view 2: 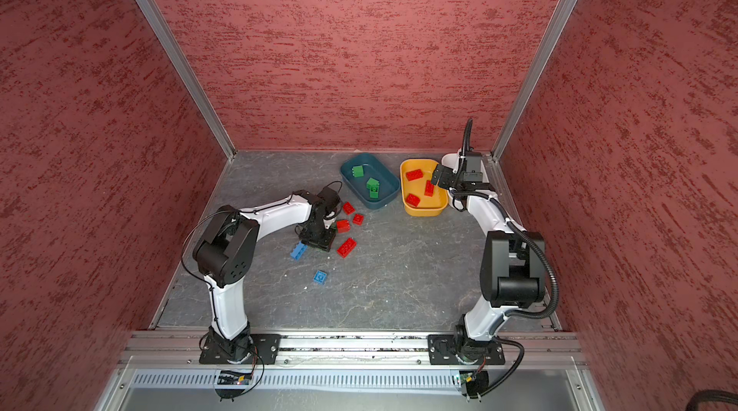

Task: Sort the legos into containers by color
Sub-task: 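Lower the left gripper onto a green brick in the pile and grasp it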

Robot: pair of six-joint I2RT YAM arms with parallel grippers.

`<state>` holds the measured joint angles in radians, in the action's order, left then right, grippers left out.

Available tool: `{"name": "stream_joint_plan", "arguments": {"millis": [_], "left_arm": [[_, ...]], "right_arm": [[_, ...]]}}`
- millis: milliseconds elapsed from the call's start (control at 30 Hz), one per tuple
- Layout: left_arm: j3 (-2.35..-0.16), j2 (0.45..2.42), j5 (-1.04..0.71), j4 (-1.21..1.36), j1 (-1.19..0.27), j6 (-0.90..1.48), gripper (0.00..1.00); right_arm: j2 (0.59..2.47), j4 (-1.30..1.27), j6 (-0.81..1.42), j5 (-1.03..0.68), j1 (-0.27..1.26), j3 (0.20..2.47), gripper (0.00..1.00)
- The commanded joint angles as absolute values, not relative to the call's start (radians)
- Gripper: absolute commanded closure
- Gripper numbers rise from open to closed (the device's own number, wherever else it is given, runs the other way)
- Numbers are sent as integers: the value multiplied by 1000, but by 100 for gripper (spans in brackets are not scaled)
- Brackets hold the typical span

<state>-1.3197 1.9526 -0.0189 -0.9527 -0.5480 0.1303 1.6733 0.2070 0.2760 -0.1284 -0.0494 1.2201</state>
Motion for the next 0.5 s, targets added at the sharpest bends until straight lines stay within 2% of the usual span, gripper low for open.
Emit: {"name": "stream_joint_plan", "arguments": {"millis": [0, 233, 467], "left_arm": [[-1289, 1964, -33, -973, -564, 142, 57], [-1318, 1901, 11, -899, -572, 162, 68], [-1419, 1846, 7, -804, -595, 209, 73]], "right_arm": [[1656, 177, 278, -124, -45, 1212, 1], [1630, 153, 274, -172, -32, 1185, 1], [1586, 83, 274, -239, 34, 1117, 1]]}}
